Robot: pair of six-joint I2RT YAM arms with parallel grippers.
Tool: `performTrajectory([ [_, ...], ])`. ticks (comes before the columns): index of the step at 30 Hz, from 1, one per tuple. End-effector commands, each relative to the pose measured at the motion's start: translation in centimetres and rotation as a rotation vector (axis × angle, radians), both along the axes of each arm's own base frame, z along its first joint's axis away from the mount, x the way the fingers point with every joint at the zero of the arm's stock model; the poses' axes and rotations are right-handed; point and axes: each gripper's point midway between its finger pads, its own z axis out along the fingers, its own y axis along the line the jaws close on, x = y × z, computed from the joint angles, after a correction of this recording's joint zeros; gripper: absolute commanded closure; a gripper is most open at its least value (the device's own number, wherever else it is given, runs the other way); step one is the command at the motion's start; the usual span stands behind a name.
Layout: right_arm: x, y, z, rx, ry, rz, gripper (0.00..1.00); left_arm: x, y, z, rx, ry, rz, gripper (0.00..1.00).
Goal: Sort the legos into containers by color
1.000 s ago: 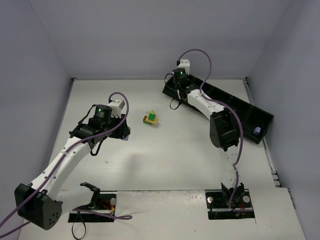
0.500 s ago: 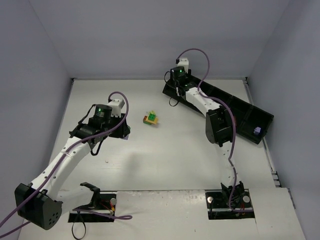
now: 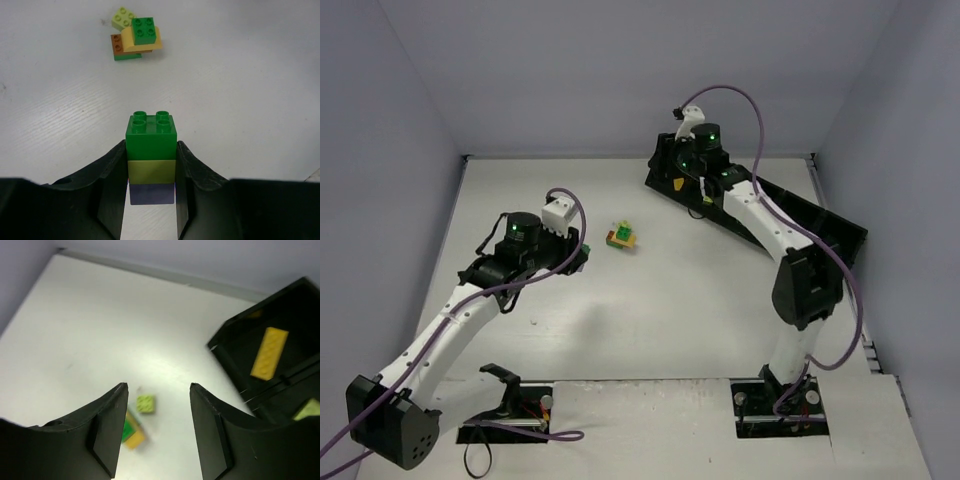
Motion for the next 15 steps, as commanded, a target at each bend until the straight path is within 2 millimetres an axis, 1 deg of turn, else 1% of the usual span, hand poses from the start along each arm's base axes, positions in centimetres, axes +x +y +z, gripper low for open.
performTrajectory([
  [1, -6.6, 3.7, 5.4, 0.166, 0.001, 0.268, 0.51, 0.7, -1.4, 4.2, 0.010, -0.257, -0.154, 1.00],
  [2, -7.6, 4.0, 4.9, 0.179, 0.035, 0.286, 0.51, 0.6, -1.3, 4.2, 0.031, -0.277, -0.175, 0.99],
  [4, -9.8, 5.2, 5.7, 0.211, 0.052, 0.362, 0.50, 0.6, -1.2, 4.5, 0.079, -0.336, -0.217, 0.99],
  [6, -11.6, 6.6, 5.5, 0.237, 0.093, 0.406, 0.49, 0.6, -1.3, 4.9, 0.102, -0.397, -0.256, 0.98],
  [7, -12.6, 7.2, 5.7, 0.251, 0.104, 0.440, 0.48, 0.9, -1.4, 5.4, 0.104, -0.430, -0.260, 0.98],
  [8, -13.7, 8.1, 5.7, 0.260, 0.119, 0.473, 0.47, 1.0, -1.4, 5.3, 0.121, -0.451, -0.269, 0.98],
  [10, -15.3, 9.2, 5.8, 0.280, 0.148, 0.519, 0.45, 1.3, -1.6, 5.5, 0.129, -0.479, -0.279, 0.98],
  [11, -16.2, 10.1, 5.8, 0.282, 0.156, 0.545, 0.44, 1.5, -1.7, 5.4, 0.137, -0.484, -0.289, 0.98],
  [15, -18.1, 11.7, 5.4, 0.295, 0.194, 0.599, 0.43, 1.7, -2.4, 5.8, 0.147, -0.513, -0.315, 0.98],
])
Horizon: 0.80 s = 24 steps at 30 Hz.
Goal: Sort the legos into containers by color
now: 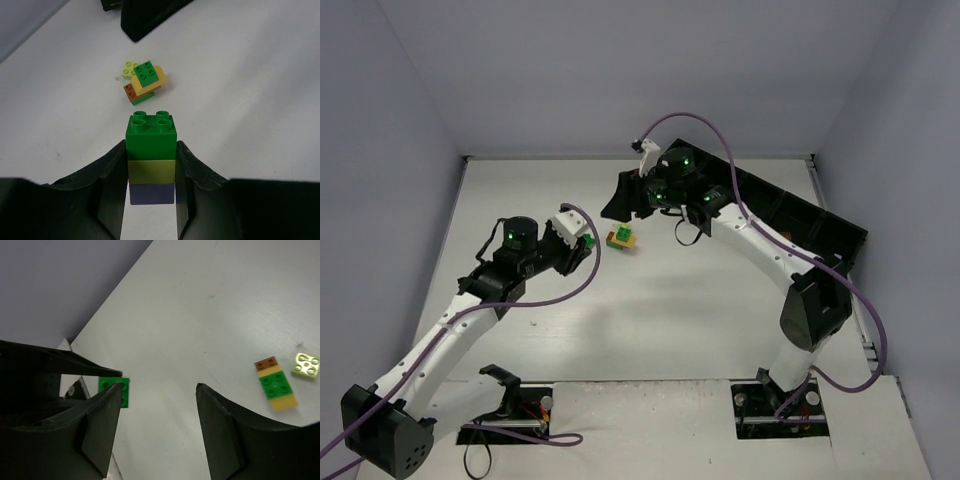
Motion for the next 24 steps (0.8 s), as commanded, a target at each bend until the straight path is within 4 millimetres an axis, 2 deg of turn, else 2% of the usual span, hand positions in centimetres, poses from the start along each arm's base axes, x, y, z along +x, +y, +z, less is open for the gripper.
performTrajectory([
  [1, -2.3, 1.3, 3.4, 0.092, -0.020, 0.088, 0.42, 1.1, -1.6, 3.6, -0.018, -0.170, -0.067, 0.98],
  [5, -3.3, 2.0, 3.4, 0.098, -0.013, 0.125, 0.41, 1.6, -1.5, 3.7, 0.003, -0.198, -0.063, 0.98],
  [13, -4.4, 2.7, 2.3, 0.096, 0.027, 0.182, 0.39, 2.4, -1.8, 4.6, -0.010, -0.234, -0.055, 0.98],
  [17, -5.0, 3.1, 2.2, 0.099, 0.032, 0.213, 0.39, 2.8, -2.0, 4.1, -0.003, -0.226, -0.055, 0.98],
  [18, -5.0, 3.1, 2.0, 0.096, 0.034, 0.216, 0.39, 3.1, -2.2, 4.7, -0.016, -0.247, -0.057, 0.98],
  [24, -5.2, 3.6, 1.0, 0.082, 0.046, 0.230, 0.38, 3.3, -2.5, 5.2, -0.025, -0.255, -0.062, 0.98],
])
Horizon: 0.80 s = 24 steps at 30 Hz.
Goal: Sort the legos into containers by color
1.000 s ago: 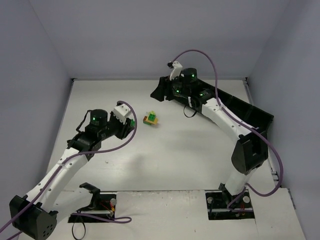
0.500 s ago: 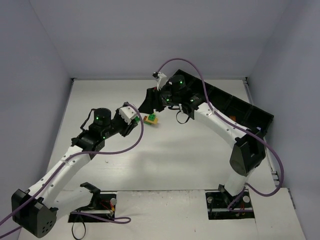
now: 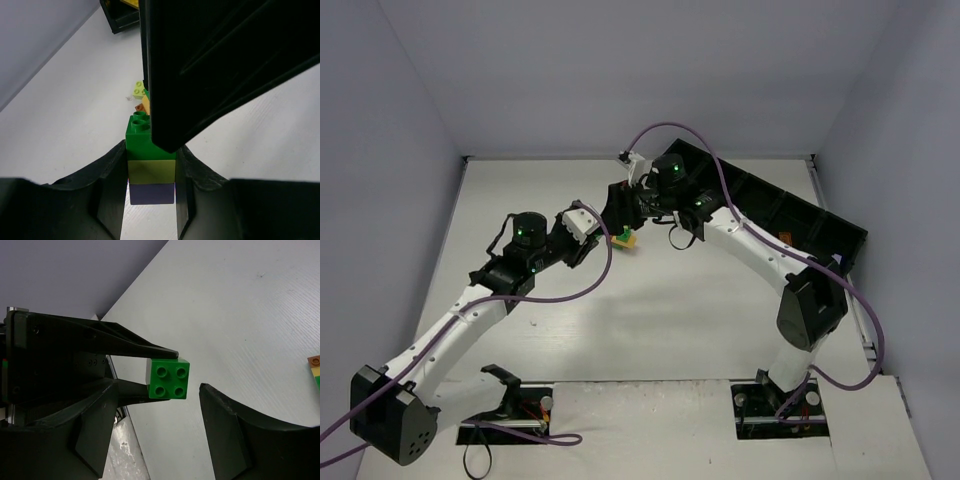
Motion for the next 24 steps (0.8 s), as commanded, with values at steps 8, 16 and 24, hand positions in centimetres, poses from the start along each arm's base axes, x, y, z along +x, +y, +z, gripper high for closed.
performTrajectory([
  [8, -0.2, 1.2, -0.3, 0.018, -0.031, 0.043, 0.37, 0.8, -1.1, 5.3, -0.083, -0.149, -0.033, 0.98],
  [16, -0.5, 1.6, -0.2, 0.028, -0.033, 0.077, 0.62, 0.5, -1.4, 5.1, -0.103, -0.142, -0.044, 0.97],
  [24, -0.5, 1.3, 0.0, 0.025, -0.059, 0.074, 1.00, 0.3, -1.6, 4.7, -0.103, -0.128, -0.048, 0.67],
])
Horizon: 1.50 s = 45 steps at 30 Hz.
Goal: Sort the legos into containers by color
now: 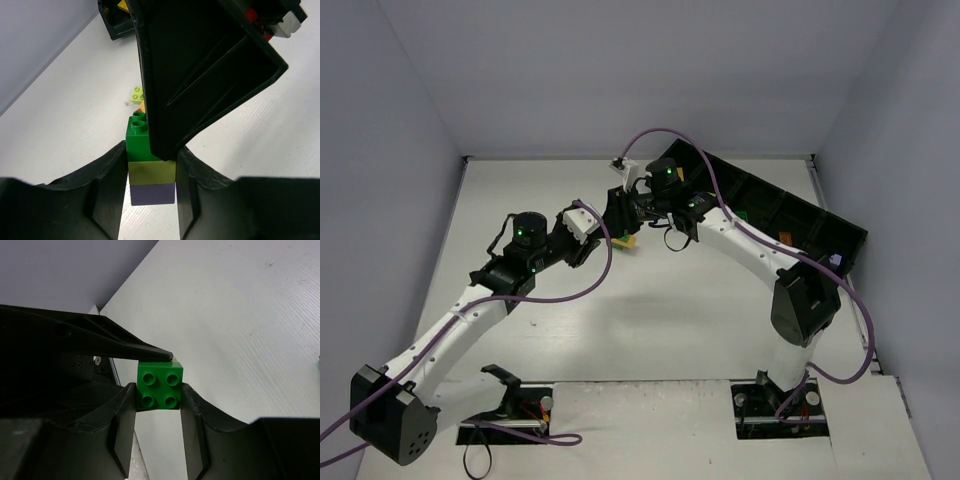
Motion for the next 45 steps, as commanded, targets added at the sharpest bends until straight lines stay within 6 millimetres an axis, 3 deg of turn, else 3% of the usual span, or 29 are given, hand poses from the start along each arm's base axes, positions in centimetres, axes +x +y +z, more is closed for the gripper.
performTrajectory([
  [1, -0.1, 0.4, 2.1, 0.045, -0.091, 0.030, 1.00, 0.2, -1.1, 4.3, -0.091, -0.112, -0.032, 0.64],
  [6, 0.2, 0.0, 2.6, 0.050, -0.105, 0.017, 1.00, 0.3, -0.8, 3.8, -0.090, -0.095, -0.011, 0.54],
  [21, 0.1, -1.4, 3.5, 0.056, -0.121, -0.011, 1.00, 0.4, -0.4, 1.0, -0.030, -0.033, 0.003, 0.55],
  [25, 0.0, -1.6, 3.8, 0.060, -0.126, -0.014, 1.00, 0.5, -0.4, 1.1, -0.039, -0.032, 0.006, 0.55],
  [33, -0.1, -1.7, 4.2, 0.067, -0.130, -0.018, 1.00, 0.7, -1.0, 0.8, -0.051, -0.016, -0.009, 0.58],
  [38, -0.2, -1.7, 4.5, 0.072, -0.128, -0.017, 1.00, 0.9, -1.1, 1.1, -0.061, -0.030, -0.007, 0.70],
  [45, -0.1, -1.7, 4.1, 0.071, -0.119, -0.019, 1.00, 1.1, -1.2, 1.6, -0.089, -0.042, 0.003, 0.71],
])
